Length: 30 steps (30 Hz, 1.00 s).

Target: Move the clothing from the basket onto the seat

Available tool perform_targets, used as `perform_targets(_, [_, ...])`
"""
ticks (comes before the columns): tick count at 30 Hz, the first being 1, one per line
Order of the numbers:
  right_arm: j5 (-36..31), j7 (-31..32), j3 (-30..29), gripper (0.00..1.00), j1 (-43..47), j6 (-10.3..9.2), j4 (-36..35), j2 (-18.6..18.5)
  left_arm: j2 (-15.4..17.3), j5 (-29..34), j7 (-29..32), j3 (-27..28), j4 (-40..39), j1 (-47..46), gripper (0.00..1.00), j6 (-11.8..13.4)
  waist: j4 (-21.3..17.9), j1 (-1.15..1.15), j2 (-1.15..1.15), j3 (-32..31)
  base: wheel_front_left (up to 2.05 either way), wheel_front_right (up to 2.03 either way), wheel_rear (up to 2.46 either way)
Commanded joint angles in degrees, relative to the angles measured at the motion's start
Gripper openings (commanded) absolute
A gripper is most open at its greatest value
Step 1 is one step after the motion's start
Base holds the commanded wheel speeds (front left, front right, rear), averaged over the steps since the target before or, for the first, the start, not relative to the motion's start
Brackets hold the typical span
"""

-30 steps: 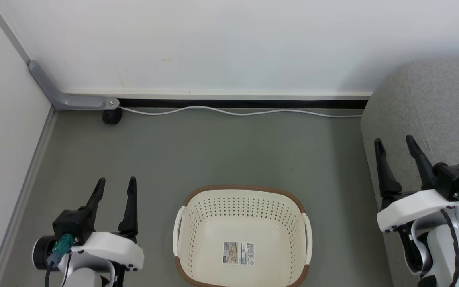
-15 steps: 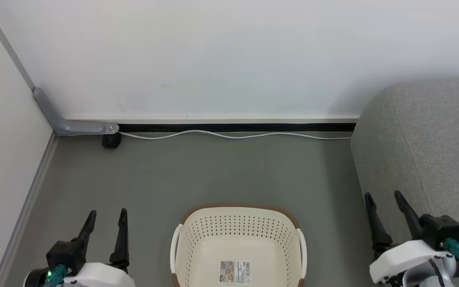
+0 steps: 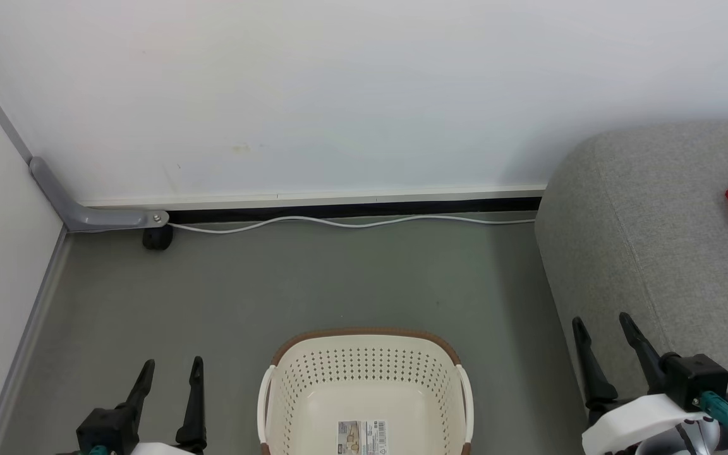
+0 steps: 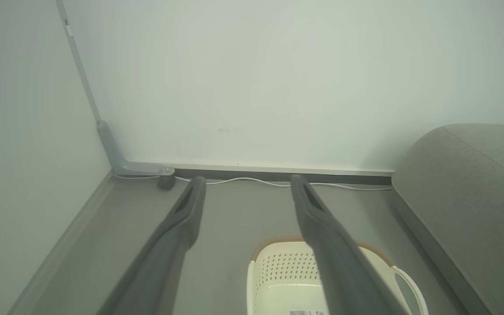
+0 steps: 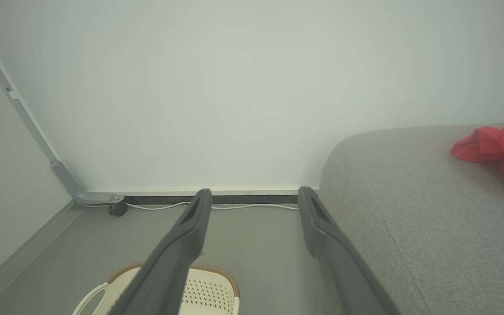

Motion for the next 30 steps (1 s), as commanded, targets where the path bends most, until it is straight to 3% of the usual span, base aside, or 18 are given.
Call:
perform_targets(1, [-0.7,-0.7,1.2,1.00,-0.5,0.07,-1.9,-0.5,0.5,-0.2,-0.3,1.4,-1.8,-0.8,1.00,0.6,0.1,0.00,0.00,-0.1,0.00,0.00,0.00])
perform_targets(28, [-0.8,-0.7,-0.1,1.00,-0.2,0.07,-3.6,0.1,0.5,-1.7,-0.3,0.2,-3.9,-1.1,1.00,-0.1,0.2,0.00,0.00,-0.7,0.00,0.00,0.00])
perform_targets(29, [-0.5,0.0,-1.2,0.00,0.8,0.00,-2.0,0.4,0.0,-1.3,0.0,-1.4,-2.6,0.6,0.00,0.0,0.2,0.00,0.00,-0.7,0.00,0.00,0.00])
perform_targets(30, [-0.5,0.1,-1.1,0.00,0.9,0.00,-1.5,0.4,0.0,-1.4,0.0,-1.4,-2.0,0.6,0.00,0.0,0.2,0.00,0.00,-0.7,0.00,0.00,0.00])
